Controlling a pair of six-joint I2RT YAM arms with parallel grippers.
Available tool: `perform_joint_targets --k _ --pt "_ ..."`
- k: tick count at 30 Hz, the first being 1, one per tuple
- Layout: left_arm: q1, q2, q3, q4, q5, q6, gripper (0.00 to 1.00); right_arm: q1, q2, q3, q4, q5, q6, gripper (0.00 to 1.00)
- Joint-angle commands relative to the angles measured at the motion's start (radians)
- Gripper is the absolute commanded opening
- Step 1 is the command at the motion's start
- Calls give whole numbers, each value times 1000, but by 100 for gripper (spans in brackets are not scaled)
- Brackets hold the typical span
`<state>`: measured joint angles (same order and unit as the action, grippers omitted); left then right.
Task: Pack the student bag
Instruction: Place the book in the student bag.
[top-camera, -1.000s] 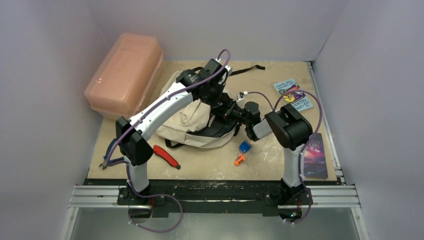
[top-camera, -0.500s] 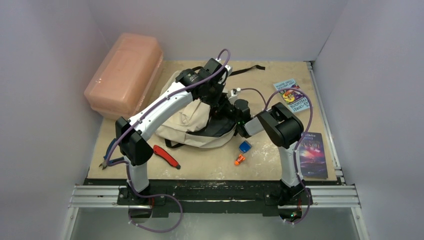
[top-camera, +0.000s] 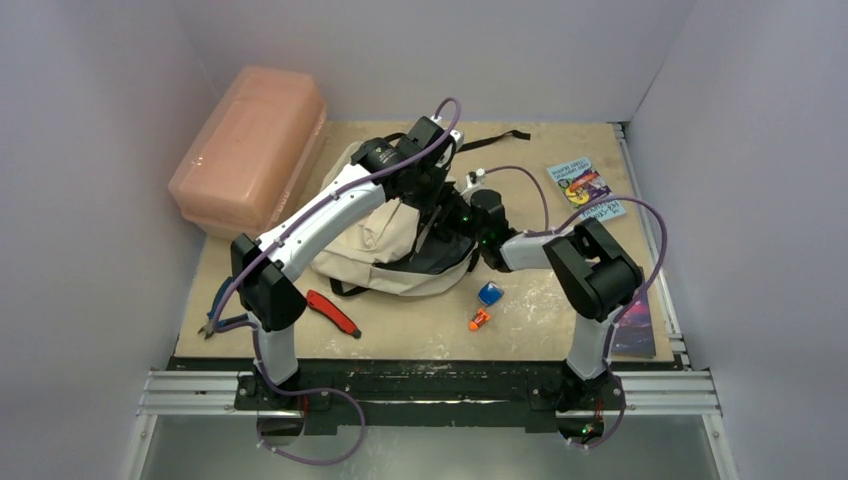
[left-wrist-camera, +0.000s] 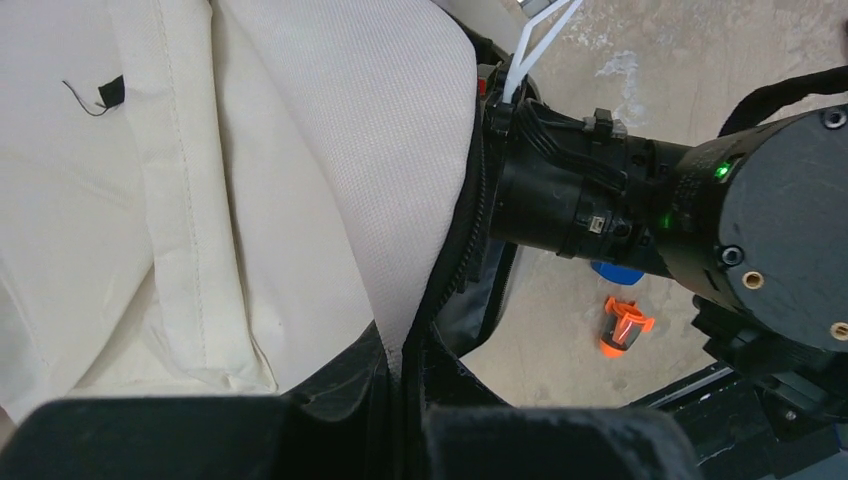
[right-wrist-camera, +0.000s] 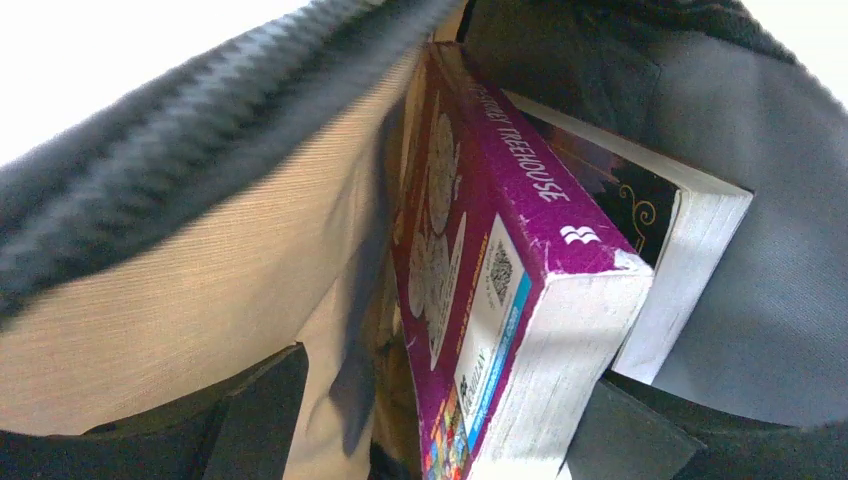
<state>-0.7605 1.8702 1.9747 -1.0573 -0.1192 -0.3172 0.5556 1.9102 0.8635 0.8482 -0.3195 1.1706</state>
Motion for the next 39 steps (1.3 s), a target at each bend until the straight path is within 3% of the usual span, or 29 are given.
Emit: perform_joint_targets --k 1,4,10,21,31,34,39 --pt "-7 -50 31 42 -4 21 0 2 -98 115 -341 56 -162 95" --pt "-7 -49 31 44 -6 21 0 2 -91 215 -552 68 -232 96" --pt "-5 -49 35 46 -4 25 0 1 -117 257 -723 112 -308 99" --pt "-5 -34 52 38 1 37 0 0 -211 67 -546 40 -220 97" --pt "-5 -22 49 37 39 27 0 5 -105 70 -355 -9 -185 56" --pt "-5 -16 50 37 50 21 0 22 -65 114 -321 -2 -172 33" --pt "-5 -8 59 33 48 20 0 35 -26 161 -278 55 -178 28"
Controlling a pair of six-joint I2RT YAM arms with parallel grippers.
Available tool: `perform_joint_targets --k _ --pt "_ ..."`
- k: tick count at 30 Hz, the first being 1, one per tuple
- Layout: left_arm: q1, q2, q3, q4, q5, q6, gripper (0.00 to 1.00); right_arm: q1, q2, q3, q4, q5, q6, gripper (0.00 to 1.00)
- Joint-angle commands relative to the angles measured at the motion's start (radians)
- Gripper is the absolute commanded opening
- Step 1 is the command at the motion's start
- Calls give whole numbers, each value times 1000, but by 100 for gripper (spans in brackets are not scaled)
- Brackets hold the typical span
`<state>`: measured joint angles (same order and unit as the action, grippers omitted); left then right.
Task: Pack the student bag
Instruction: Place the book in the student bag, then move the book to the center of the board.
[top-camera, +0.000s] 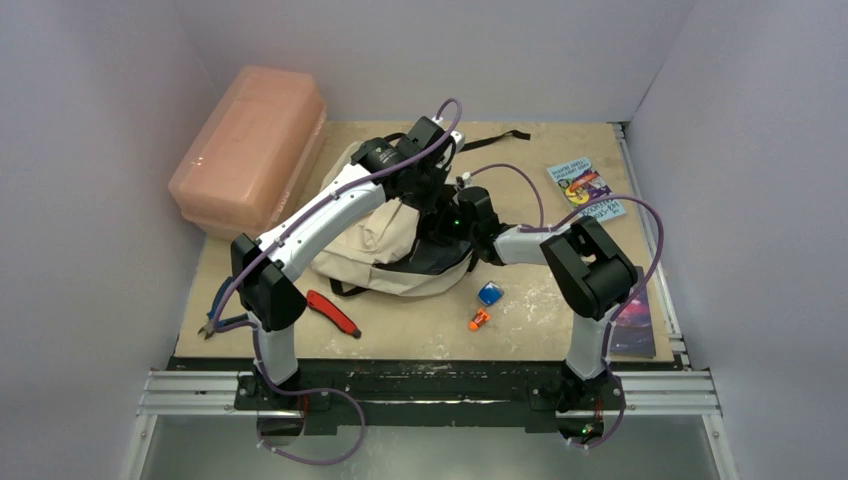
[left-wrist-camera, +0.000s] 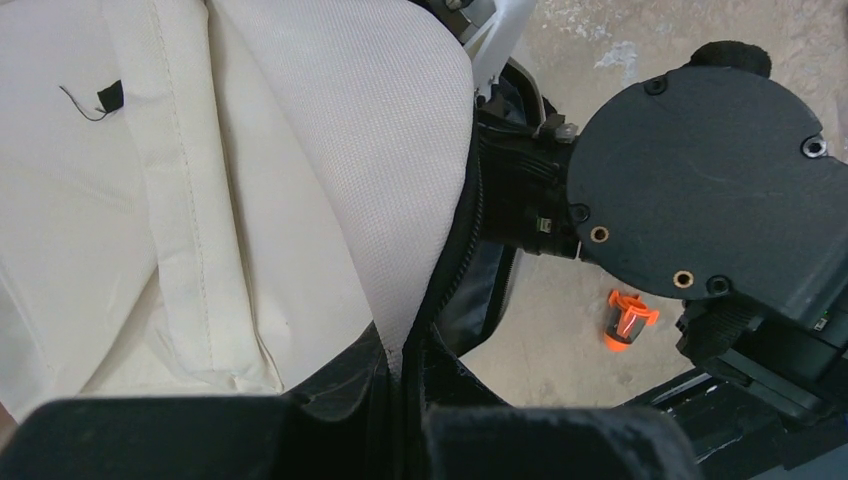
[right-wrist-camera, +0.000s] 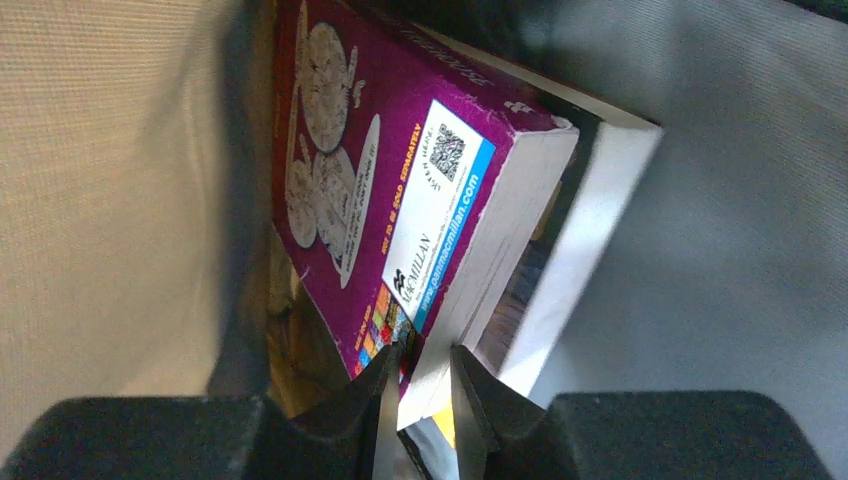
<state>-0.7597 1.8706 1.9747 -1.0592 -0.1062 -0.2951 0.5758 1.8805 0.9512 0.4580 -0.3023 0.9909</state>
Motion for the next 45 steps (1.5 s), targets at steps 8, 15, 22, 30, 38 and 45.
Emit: perform_joint_targets --k 8,15,22,30,38,45 --pt "-6 3 54 17 2 2 0 7 -111 26 -33 74 -58 42" --pt "-2 19 43 14 10 -2 0 -87 -457 -163 -348 156 -260 59" --pt "11 51 7 15 98 -60 1 -328 -813 -270 -614 267 -370 73" --pt "47 143 -5 27 366 -183 25 -651 -714 -188 -634 204 -343 99" --pt "51 -24 -227 235 602 -264 71 -682 -385 142 -595 375 -329 99" --pt "48 -192 -359 260 669 -225 89 -701 -91 440 -534 495 -373 99"
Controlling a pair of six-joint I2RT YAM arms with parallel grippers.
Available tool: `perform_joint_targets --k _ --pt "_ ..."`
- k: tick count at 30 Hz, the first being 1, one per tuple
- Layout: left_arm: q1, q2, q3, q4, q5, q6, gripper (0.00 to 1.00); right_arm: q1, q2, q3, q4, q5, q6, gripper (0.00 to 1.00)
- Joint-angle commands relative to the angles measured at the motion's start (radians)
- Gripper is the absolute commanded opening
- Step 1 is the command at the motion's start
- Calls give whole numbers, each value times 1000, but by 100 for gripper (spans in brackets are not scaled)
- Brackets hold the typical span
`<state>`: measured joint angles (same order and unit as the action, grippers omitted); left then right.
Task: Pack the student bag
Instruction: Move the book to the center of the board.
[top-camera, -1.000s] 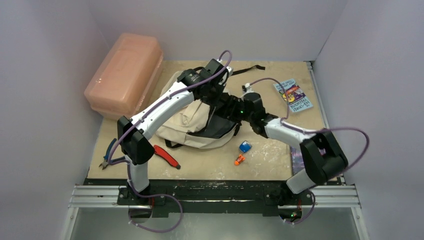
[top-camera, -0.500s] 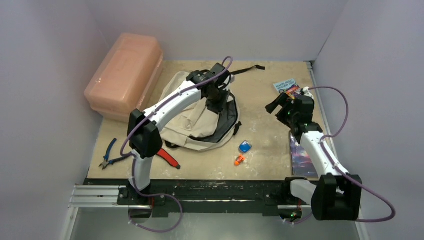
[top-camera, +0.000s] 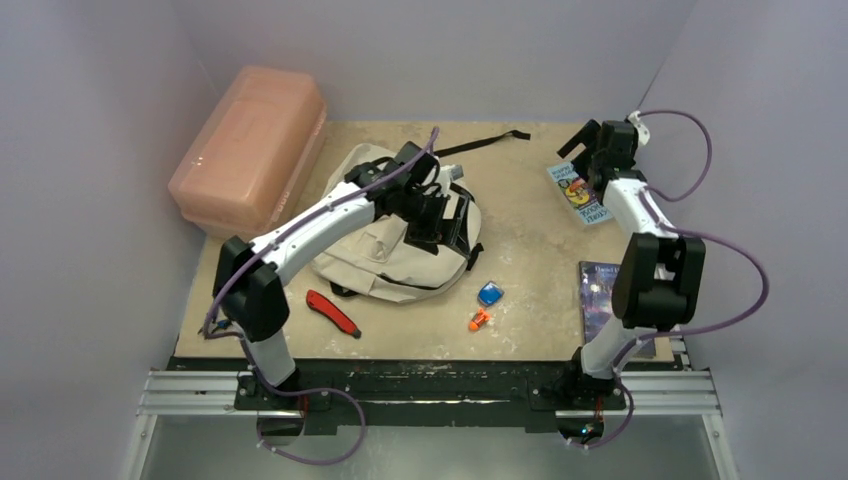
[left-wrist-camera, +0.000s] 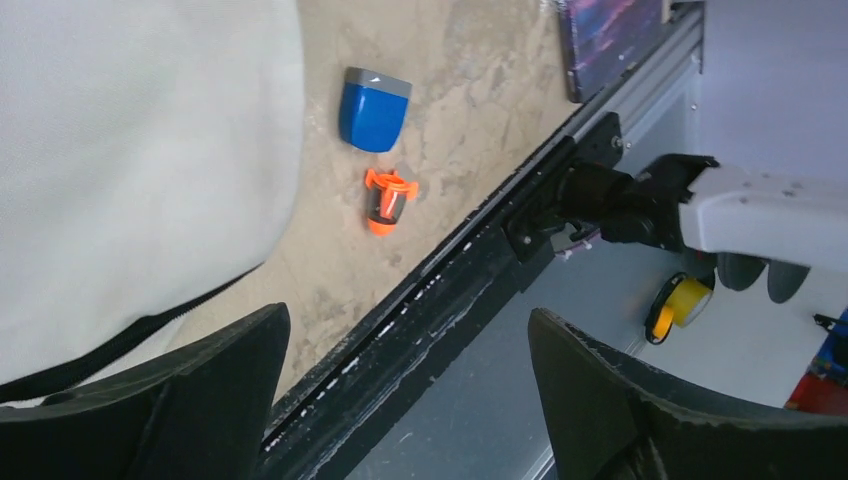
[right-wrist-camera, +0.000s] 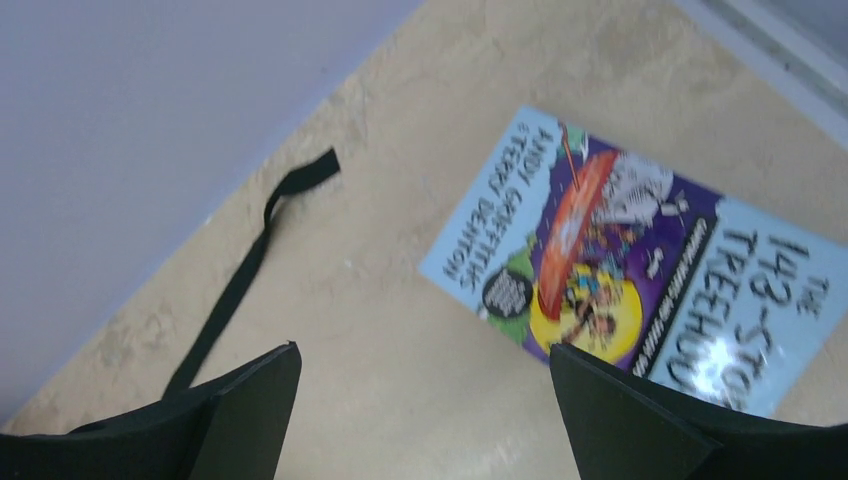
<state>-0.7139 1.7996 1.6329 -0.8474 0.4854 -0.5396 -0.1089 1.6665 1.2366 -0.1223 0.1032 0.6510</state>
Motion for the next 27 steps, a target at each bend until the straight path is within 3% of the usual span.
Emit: perform_joint_targets --k 1,7,15,27 --pt "3 -131 -15 30 70 37 91 -25 170 199 52 82 -37 99" --pt "4 -175 -23 -18 -15 147 93 -70 409 426 26 83 -9 99" --pt "6 -156 -26 -57 -35 224 93 -135 591 623 -66 108 38 99" --pt "23 -143 -43 -41 -13 224 93 -153 620 583 -76 16 26 99"
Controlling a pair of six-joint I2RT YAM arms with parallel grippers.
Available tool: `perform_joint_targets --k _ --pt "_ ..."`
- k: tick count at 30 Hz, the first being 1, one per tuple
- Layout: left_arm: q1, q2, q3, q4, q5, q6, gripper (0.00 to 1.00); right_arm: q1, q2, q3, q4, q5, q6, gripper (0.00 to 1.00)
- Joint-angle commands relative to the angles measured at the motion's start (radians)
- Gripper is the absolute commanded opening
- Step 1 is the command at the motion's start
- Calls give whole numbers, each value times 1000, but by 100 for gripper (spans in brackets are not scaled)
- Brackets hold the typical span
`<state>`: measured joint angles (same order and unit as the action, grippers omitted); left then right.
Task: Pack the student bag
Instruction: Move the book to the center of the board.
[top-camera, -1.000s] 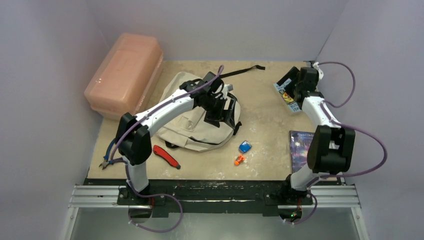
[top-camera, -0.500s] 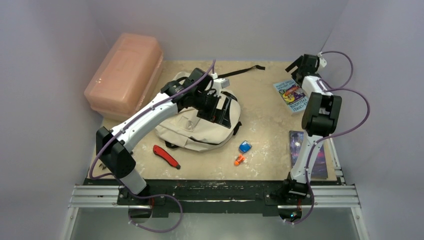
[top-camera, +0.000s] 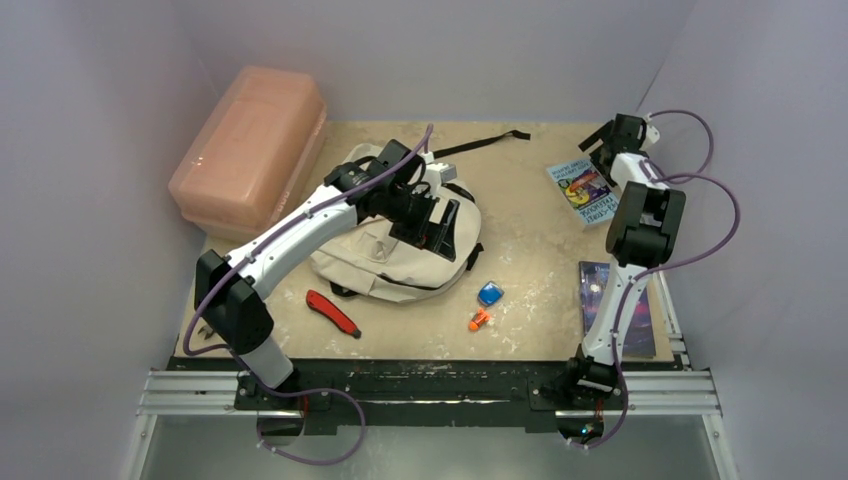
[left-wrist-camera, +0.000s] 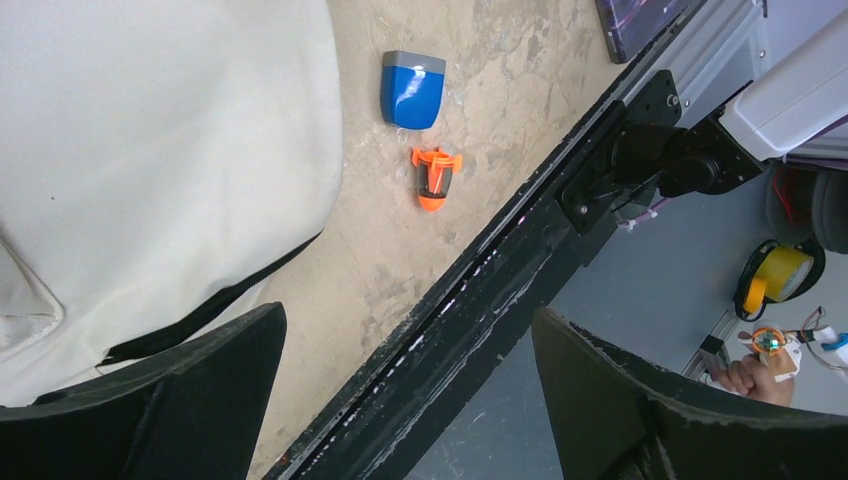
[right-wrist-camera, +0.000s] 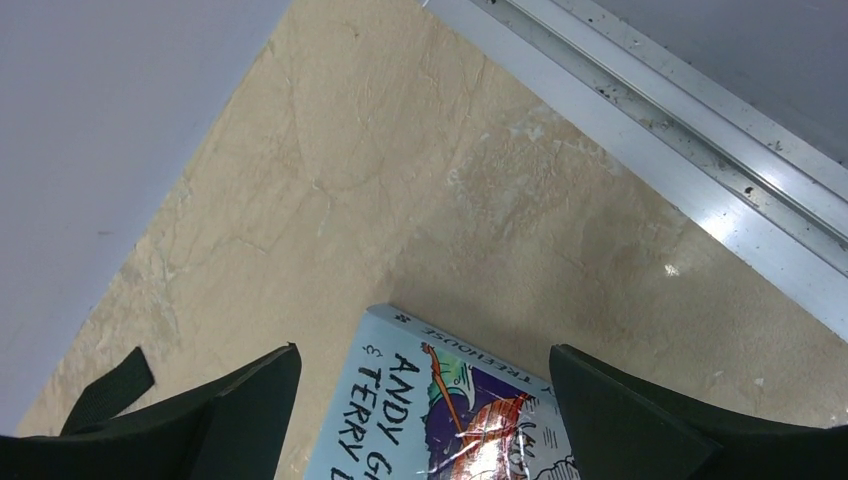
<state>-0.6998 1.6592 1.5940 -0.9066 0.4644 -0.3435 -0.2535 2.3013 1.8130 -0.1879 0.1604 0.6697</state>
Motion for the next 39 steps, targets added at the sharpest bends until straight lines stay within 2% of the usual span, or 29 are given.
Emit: perform_joint_targets --k 1,10,18,24,28,33,39 --pt "8 -3 -6 18 7 26 93 -10 -13 5 -14 -53 9 99" --pt "9 -15 -21 31 -25 28 94 -10 -49 -122 -4 -148 16 97" --pt "9 -18 -34 45 -54 25 94 40 -228 -407 88 -262 50 96" --pt "8 -15 -55 81 -43 -18 92 153 -348 -594 127 -342 43 95" --pt "7 -7 -63 123 -29 -92 89 192 -448 -707 141 -335 10 95" --pt "5 20 -43 196 -35 -225 83 197 -570 -766 101 -247 -69 95" --pt "-27 149 96 221 -79 -325 82 231 -682 -836 93 -196 -128 94"
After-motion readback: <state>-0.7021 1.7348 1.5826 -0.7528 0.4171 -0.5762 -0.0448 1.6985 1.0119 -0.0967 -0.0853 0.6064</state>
